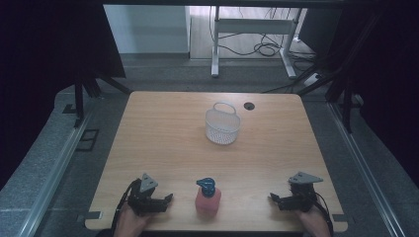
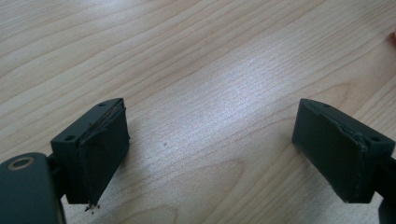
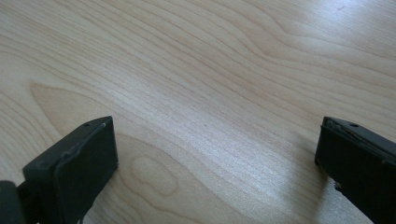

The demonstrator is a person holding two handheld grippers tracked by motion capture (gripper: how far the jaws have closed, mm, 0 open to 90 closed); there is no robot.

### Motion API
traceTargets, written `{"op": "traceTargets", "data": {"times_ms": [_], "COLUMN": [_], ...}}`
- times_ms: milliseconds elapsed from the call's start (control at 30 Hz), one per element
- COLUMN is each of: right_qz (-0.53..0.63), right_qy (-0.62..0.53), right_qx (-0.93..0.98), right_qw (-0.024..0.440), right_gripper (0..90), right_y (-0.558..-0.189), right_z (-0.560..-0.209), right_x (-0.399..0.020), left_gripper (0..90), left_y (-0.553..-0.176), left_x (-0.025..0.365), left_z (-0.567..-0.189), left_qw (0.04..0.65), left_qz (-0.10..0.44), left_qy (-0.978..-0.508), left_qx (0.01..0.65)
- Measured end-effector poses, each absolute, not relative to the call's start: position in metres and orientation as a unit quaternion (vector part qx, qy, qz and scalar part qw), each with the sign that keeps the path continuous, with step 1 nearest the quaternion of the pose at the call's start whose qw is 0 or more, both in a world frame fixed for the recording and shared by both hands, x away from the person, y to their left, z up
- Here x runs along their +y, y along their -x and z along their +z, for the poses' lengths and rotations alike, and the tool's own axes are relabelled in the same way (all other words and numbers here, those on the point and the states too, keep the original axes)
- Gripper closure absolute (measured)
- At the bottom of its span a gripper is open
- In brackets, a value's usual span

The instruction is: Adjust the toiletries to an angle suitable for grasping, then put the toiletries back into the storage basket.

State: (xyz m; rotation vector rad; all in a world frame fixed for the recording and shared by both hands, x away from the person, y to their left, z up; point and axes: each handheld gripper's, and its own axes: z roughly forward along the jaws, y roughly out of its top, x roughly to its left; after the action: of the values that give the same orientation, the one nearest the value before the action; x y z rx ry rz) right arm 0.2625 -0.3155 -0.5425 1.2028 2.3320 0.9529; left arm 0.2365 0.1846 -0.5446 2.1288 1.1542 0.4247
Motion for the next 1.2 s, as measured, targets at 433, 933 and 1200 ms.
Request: {"op": "traceTargets", "data": {"times_ms": [433, 933, 1200], "right_qz": [0.337, 0.337, 0.337], "right_qy": [-0.424, -0.424, -0.424], "right_qx": [0.822, 0.823, 0.823], "right_qw": [0.174, 0.174, 0.174], "right_gripper": [0.0, 0.0, 0.0], "right_y": [-0.263, -0.263, -0.263], "right_z": [-0.542, -0.542, -0.542], "right_x": [-0.316, -0.316, -0.316], "left_gripper": [10.5, 12.7, 13.1], "left_y": [-0.236, -0.232, -0.230], "left_x": [0.183, 0.182, 0.183], "left_z": [-0.545, -0.540, -0.533], "left_qw": [0.333, 0.331, 0.346], "left_qz": [0.166, 0.167, 0.154], "left_qy": [-0.811, -0.815, -0.815], "left_qx": [0.452, 0.446, 0.438]}}
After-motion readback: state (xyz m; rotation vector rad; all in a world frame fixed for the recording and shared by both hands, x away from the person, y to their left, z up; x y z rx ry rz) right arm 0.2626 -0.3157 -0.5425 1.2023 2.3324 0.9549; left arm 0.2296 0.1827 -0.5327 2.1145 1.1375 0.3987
